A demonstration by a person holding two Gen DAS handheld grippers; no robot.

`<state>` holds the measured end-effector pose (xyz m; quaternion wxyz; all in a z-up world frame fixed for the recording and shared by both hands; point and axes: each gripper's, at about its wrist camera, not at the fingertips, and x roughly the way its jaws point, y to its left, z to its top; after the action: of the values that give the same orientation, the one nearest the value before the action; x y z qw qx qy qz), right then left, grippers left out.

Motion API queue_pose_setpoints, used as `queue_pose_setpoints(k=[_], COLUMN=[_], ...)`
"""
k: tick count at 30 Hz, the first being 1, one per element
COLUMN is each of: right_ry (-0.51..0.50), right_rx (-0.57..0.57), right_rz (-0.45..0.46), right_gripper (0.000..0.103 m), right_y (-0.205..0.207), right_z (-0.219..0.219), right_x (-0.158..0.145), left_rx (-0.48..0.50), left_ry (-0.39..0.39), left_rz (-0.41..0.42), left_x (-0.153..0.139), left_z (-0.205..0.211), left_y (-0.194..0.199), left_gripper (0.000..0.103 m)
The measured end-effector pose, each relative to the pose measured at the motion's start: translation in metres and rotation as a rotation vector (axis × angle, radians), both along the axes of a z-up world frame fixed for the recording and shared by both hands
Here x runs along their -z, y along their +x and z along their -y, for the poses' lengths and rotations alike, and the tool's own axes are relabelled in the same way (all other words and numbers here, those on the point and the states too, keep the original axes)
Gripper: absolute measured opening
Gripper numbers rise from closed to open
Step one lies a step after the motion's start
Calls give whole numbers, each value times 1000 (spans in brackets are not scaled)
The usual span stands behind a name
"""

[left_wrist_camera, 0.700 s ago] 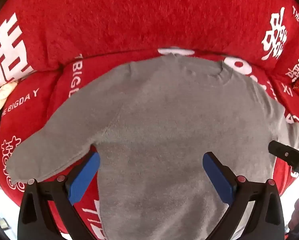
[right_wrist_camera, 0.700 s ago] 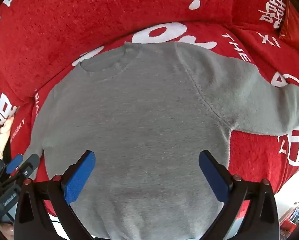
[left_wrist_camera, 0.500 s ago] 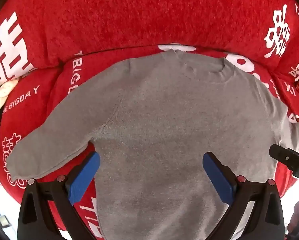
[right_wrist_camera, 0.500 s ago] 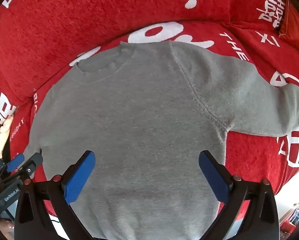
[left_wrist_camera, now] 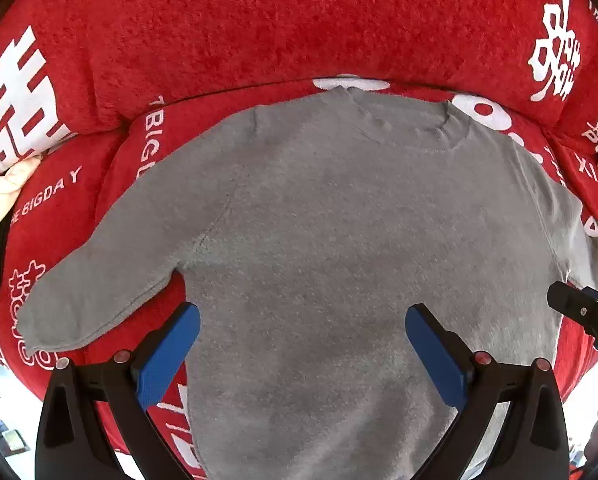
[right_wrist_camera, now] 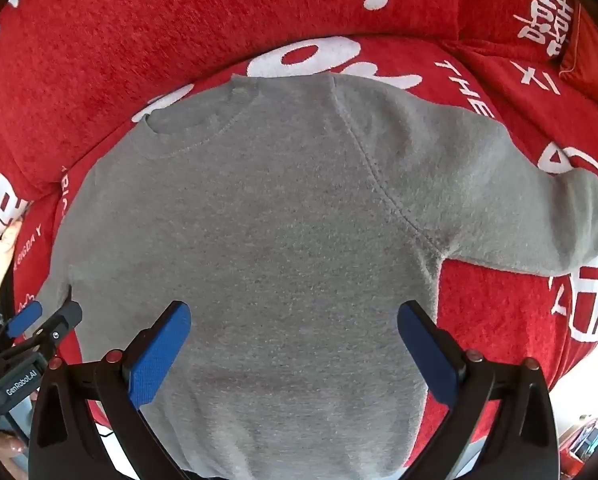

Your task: Fold small clothes

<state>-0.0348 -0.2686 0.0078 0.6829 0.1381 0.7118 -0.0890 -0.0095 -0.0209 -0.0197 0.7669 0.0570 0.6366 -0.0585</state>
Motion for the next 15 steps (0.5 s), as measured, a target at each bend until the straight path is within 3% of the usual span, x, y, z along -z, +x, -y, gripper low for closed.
queue_pose_setpoints(k=[15], right_ry=[7], right_rx=[4], right_rz=[10], right_gripper=[103], right_y=[-5], right_z=[1], right_x=[0], left_rx=[-15], left_ry=[10], left_rz=[-2], left_x=[1], left_z=[1], left_y=[-6], left_gripper=[103])
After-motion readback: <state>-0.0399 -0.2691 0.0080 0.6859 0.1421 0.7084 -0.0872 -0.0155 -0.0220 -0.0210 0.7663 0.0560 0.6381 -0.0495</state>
